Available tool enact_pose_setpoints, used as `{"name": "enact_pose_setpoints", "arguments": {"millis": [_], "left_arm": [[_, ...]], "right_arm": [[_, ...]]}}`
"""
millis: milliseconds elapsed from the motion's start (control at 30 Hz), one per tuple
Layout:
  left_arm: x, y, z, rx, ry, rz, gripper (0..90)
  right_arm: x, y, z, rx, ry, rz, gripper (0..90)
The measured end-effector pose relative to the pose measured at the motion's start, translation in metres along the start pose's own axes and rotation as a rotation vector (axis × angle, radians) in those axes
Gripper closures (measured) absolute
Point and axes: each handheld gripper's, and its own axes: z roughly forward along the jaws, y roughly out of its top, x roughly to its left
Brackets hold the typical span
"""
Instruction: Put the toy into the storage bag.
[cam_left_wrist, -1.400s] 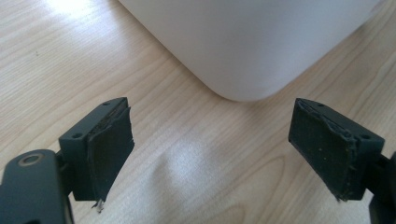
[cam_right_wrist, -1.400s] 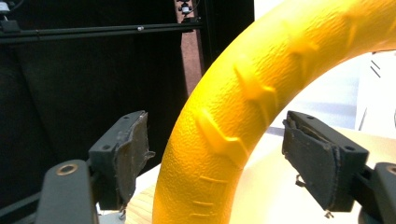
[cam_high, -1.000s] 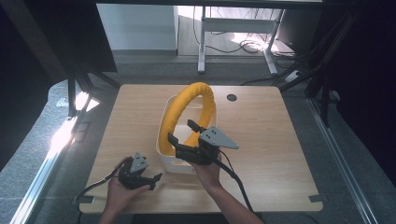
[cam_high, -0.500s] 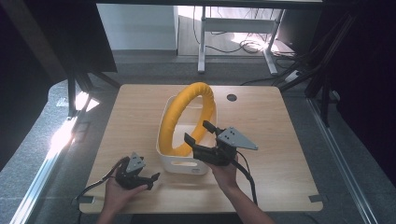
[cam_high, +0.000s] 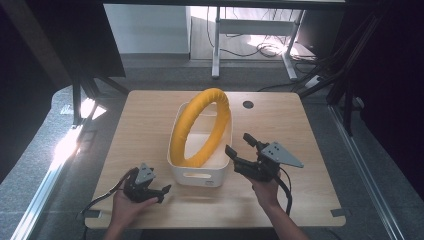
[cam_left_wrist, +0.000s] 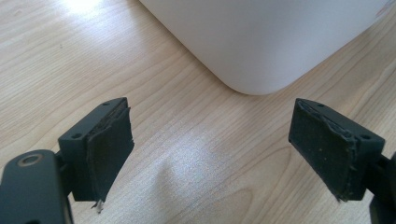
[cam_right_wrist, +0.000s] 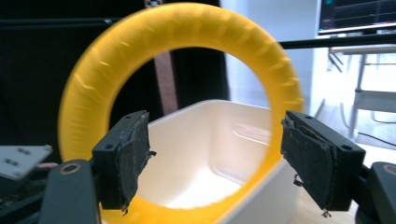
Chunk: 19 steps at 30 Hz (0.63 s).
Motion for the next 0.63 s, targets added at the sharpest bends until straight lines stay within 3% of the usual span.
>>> {"name": "enact_pose_setpoints", "arguments": {"millis": [133, 400, 633], "left_arm": [[0.0, 0.0, 0.0, 0.001, 0.001, 0.0, 13.8], [0.0, 0.0, 0.001, 0.001, 0.0, -0.001, 13.9], [0.001, 0.001, 0.0, 0.001, 0.006, -0.009, 13.8]], "right_arm": [[-0.019, -0.009, -0.013, 0.015, -0.05, -0.003, 25.9], [-0.043, -0.019, -0.028, 0.035, -0.112, 0.008, 27.8], [-0.051, -0.022, -0.031, 0.038, -0.097, -0.02, 27.9]]}}
